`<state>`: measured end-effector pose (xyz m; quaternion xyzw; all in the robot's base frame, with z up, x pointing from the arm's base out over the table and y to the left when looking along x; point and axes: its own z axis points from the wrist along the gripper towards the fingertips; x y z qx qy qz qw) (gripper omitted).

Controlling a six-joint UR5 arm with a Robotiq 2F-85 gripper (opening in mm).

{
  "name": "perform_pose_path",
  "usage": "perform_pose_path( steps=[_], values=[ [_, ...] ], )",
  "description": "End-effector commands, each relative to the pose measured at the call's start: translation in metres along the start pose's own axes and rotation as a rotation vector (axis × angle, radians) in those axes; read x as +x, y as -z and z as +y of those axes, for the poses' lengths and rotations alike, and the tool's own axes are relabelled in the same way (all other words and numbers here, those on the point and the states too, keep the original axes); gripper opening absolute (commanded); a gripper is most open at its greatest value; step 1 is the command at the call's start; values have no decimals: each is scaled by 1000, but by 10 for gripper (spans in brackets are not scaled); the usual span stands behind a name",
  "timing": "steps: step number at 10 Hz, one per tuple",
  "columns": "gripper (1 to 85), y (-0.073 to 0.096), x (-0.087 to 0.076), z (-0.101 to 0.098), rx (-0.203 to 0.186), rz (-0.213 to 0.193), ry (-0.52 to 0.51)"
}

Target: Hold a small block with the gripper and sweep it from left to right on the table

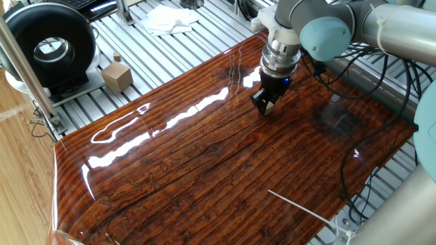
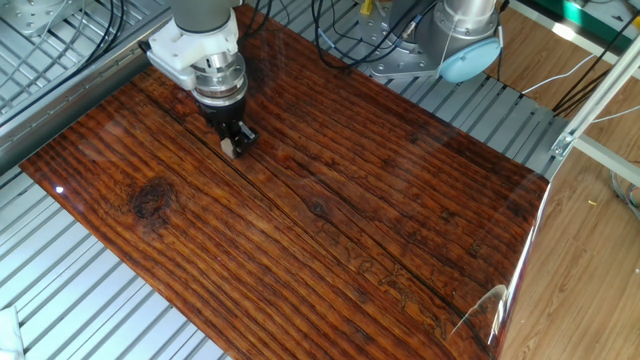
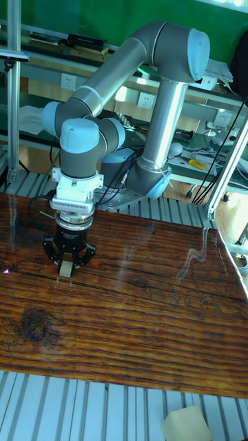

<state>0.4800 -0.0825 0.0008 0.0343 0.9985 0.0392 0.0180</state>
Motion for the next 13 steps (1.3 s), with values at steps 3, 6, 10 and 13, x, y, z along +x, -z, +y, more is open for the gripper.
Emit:
perform_pose_path(
  steps=[3, 6, 10, 13],
  values=[
    [10, 1, -2, 5, -11, -4, -15],
    [10, 1, -2, 6, -7, -4, -18],
    [10, 1, -2, 8, -8, -2, -21],
    [10, 0, -1, 10, -11, -1, -26]
  ],
)
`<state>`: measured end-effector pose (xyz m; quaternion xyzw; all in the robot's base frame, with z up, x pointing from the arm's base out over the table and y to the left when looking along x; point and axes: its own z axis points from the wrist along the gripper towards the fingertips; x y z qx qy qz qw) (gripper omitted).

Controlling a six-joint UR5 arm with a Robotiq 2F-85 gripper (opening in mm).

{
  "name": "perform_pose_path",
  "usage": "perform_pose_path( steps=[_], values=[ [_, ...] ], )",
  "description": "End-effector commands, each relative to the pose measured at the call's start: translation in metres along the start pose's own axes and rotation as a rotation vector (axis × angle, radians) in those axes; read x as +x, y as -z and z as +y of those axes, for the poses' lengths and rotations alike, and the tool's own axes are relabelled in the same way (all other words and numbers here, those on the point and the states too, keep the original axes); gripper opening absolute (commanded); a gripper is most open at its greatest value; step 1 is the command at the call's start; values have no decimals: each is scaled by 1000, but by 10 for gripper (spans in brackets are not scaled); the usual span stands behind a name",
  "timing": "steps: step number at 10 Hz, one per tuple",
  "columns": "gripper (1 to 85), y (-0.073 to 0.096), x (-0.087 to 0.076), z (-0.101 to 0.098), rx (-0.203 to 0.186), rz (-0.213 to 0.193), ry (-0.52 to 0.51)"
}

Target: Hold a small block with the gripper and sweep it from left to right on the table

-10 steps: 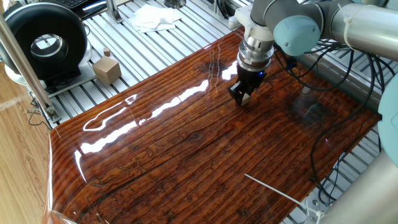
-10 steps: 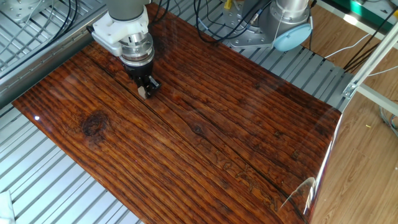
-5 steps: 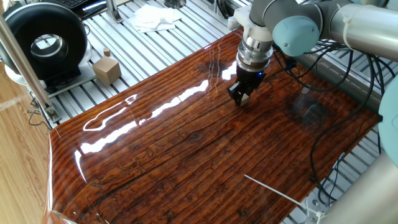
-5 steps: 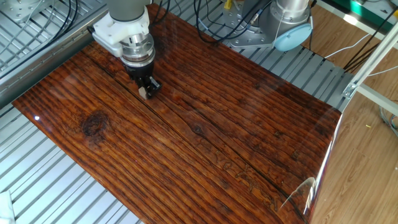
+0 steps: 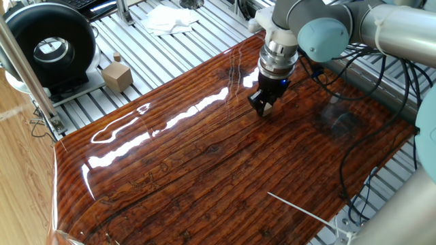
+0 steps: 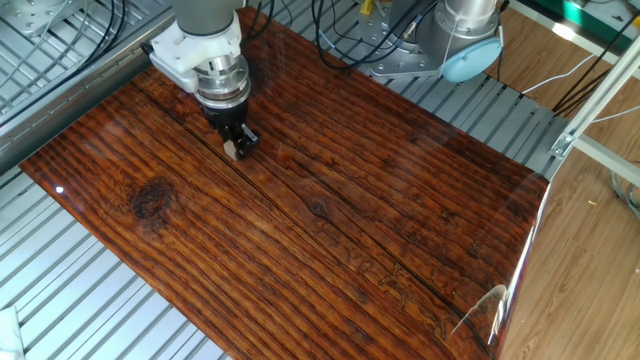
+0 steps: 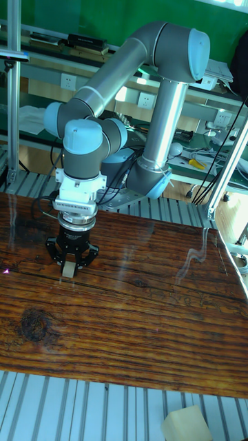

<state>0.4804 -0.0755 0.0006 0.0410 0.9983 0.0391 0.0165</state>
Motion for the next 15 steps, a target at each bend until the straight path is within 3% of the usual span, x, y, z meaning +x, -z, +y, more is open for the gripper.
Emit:
perform_pose_path(
  steps=[1, 15],
  values=[
    [10, 1, -1, 4, -12, -2, -12],
    [10, 1, 0, 18, -53, 5, -23]
  ],
)
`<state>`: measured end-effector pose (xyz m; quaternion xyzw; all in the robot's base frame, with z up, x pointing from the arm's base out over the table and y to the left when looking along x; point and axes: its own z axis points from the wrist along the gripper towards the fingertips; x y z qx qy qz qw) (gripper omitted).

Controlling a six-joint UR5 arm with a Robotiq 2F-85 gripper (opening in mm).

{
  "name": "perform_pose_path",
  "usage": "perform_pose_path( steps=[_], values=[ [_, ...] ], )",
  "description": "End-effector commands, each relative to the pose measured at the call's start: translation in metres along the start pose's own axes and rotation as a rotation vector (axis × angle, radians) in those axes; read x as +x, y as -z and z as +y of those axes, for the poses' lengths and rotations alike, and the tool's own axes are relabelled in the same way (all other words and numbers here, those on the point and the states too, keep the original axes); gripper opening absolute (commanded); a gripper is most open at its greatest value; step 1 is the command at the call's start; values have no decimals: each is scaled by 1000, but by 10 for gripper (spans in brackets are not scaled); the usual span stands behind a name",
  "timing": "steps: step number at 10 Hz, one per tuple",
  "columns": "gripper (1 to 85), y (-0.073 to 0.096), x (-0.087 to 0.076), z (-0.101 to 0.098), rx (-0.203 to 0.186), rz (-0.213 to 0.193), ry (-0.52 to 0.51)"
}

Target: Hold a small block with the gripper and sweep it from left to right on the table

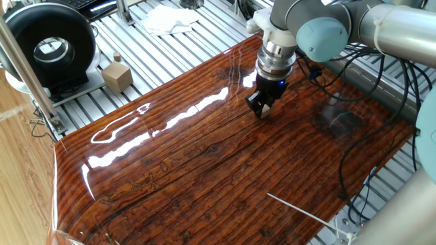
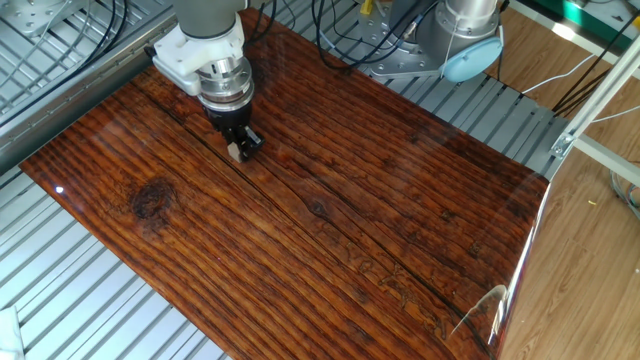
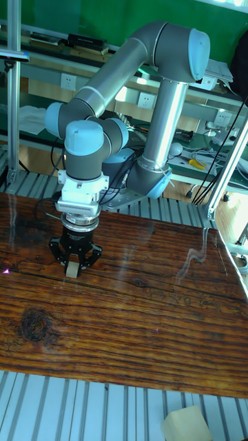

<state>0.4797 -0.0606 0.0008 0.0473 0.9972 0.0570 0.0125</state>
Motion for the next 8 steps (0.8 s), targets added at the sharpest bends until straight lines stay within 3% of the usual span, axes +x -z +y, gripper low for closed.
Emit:
perform_pose_path(
  steps=[1, 8],
  values=[
    [10, 1, -1, 4, -19, -4, -11],
    [10, 1, -1, 10, -20, -2, -25]
  ],
)
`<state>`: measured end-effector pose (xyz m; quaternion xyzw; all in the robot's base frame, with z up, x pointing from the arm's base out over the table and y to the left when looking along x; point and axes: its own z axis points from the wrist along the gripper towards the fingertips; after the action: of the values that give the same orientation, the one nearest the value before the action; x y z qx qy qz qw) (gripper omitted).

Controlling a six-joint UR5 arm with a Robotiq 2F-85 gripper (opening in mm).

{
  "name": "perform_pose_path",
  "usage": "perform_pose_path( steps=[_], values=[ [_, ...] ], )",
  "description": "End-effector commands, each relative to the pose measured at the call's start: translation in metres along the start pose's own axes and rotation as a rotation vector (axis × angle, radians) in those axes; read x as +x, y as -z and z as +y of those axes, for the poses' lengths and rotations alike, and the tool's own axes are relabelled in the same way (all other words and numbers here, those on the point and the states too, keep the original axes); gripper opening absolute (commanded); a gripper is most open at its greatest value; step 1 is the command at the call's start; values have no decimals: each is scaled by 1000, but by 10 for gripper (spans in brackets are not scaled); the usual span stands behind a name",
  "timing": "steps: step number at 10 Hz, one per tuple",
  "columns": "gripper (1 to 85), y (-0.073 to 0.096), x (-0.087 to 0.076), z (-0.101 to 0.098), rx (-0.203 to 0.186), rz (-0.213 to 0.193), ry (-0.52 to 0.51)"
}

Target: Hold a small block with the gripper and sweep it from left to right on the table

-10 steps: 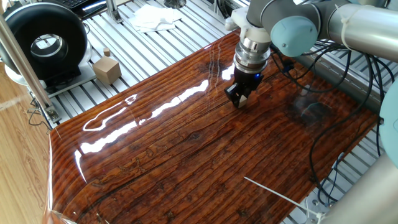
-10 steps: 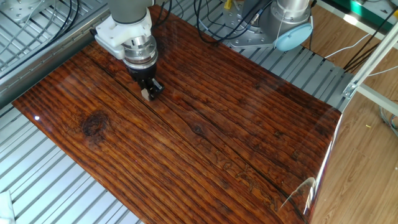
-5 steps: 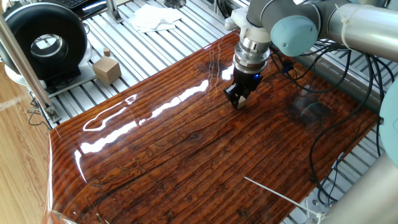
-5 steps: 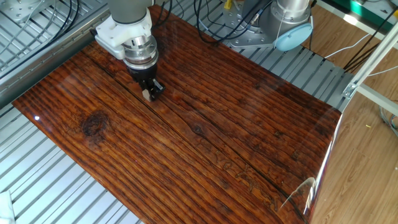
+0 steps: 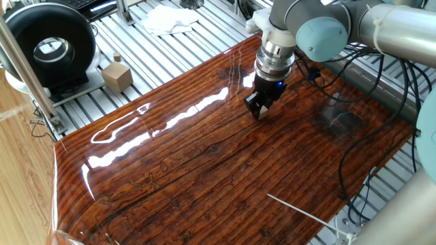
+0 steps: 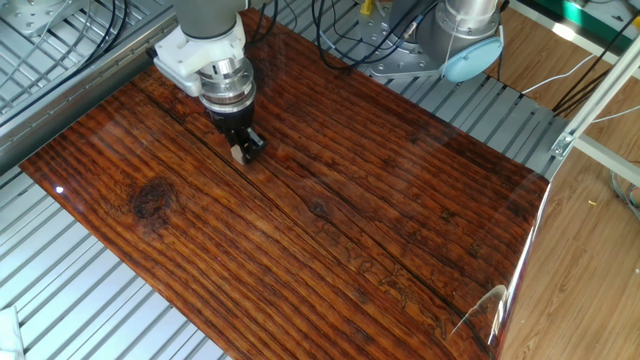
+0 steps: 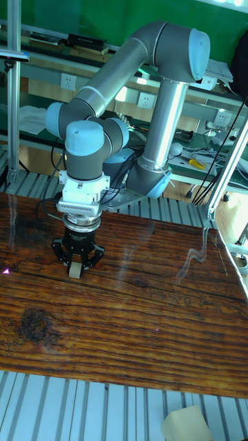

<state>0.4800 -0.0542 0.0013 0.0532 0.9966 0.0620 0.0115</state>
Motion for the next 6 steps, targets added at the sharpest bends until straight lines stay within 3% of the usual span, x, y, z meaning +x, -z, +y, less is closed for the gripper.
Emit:
perform_pose_path(
  steps=[1, 6],
  values=[
    [10, 1, -1, 4, -11, -4, -13],
    [10, 1, 0, 9, -23, -1, -22]
  ],
)
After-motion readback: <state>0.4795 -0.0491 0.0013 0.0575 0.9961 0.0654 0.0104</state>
